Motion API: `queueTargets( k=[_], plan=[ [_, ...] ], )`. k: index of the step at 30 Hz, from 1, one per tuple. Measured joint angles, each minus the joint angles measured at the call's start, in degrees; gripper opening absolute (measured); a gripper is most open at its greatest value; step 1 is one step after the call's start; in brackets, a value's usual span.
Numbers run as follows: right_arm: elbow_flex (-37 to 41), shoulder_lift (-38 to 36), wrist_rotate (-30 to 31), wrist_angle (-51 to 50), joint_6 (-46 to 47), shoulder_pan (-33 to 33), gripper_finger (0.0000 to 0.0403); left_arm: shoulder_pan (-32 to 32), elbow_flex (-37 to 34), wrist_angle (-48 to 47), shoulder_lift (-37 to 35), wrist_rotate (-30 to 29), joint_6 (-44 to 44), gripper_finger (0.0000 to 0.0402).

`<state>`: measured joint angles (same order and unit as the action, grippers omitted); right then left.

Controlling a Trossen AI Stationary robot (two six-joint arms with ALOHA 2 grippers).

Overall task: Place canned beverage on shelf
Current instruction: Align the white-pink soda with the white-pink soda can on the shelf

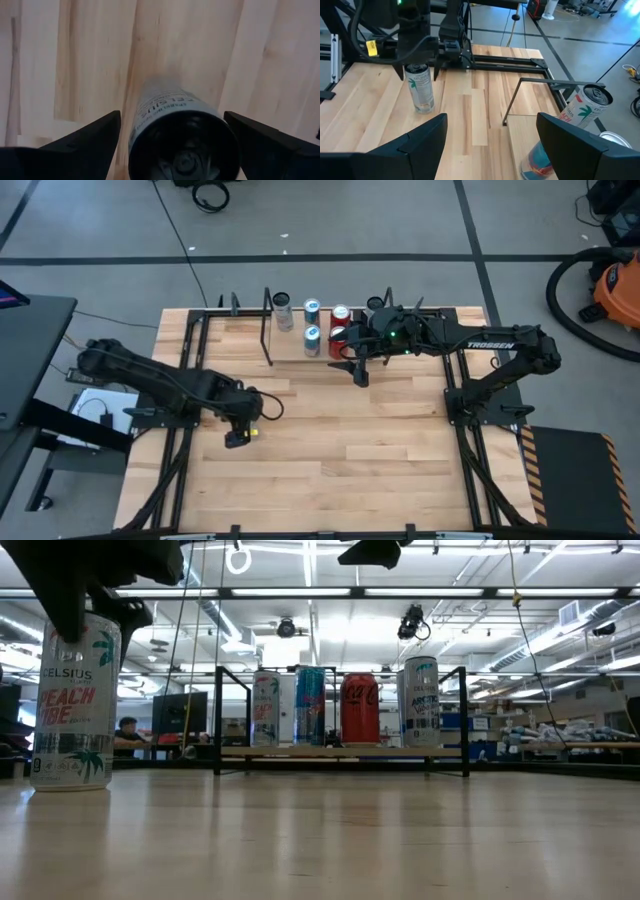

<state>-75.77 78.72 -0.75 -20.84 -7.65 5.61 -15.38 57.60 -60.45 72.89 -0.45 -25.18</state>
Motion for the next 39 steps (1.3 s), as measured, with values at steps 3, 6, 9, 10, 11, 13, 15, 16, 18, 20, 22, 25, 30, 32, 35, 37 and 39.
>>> queueTargets(
  k=[3,6,9,10,11,13,15,16,18,20,22,25,30,32,35,37,39],
  plan=[
    [0.0,0.0,0.0,0.0,0.0,0.0,0.0315,0.0,0.0,-0.8,1.4,0.0,-1.1,0.0354],
    [0.0,0.0,-0.4,0.0,0.0,0.0,0.0315,-0.3,0.0,-2.6,2.6,0.0,-1.1,0.0354],
    [0.0,0.0,-0.4,0.0,0.0,0.0,0.0315,-0.3,0.0,-3.6,3.9,0.1,-0.7,0.0354],
    [0.0,0.0,-0.4,0.0,0.0,0.0,0.0315,-0.3,0.0,-3.5,4.2,0.1,-0.7,0.0354],
    [0.0,0.0,-0.4,0.0,0.0,0.0,0.0315,-0.3,0.0,-3.5,4.4,0.1,-0.5,0.0354],
    [0.0,0.0,-0.4,-0.2,0.0,0.0,0.0315,-0.3,0.0,-3.2,4.9,0.1,0.4,0.0348],
    [0.0,0.0,-0.4,-0.4,0.0,0.0,0.0315,-0.3,0.0,-3.1,5.2,0.1,0.8,0.0338],
    [0.0,0.0,-0.4,-0.4,0.0,0.0,0.0315,-0.3,0.0,-3.1,5.2,0.1,0.8,0.0331],
    [0.0,0.0,-0.4,-0.5,0.0,0.0,0.0315,-0.3,0.0,-3.2,5.2,0.1,0.8,0.0315],
    [0.0,0.0,-0.4,-0.7,0.0,0.0,0.0315,-0.3,0.0,-3.1,5.2,0.1,0.8,0.0295],
    [0.0,0.0,-0.5,-0.7,0.0,0.0,0.0315,-0.3,0.0,-3.1,5.2,0.1,1.4,0.0275],
    [0.0,0.0,-0.4,-0.8,0.0,0.0,0.0315,-0.3,0.1,-2.9,5.1,0.0,2.6,0.0252],
    [0.0,0.0,-0.4,-1.1,0.0,0.0,0.0315,-0.2,0.2,-2.6,5.1,0.0,4.8,0.0252],
    [0.0,0.0,-0.4,-1.2,0.0,0.0,0.0315,-0.2,0.8,-2.5,5.1,0.0,5.7,0.0253],
    [0.0,0.0,-0.4,-1.2,0.0,0.0,0.0315,0.5,2.5,-2.2,5.1,0.1,8.7,0.0259],
    [0.0,0.0,-0.4,-1.3,0.0,0.0,0.0315,1.7,3.9,-2.4,5.1,0.0,11.3,0.026],
    [0.0,0.0,-0.5,-1.4,0.0,0.0,0.0315,3.1,5.5,-2.6,5.1,-1.5,14.0,0.0261]
  ],
)
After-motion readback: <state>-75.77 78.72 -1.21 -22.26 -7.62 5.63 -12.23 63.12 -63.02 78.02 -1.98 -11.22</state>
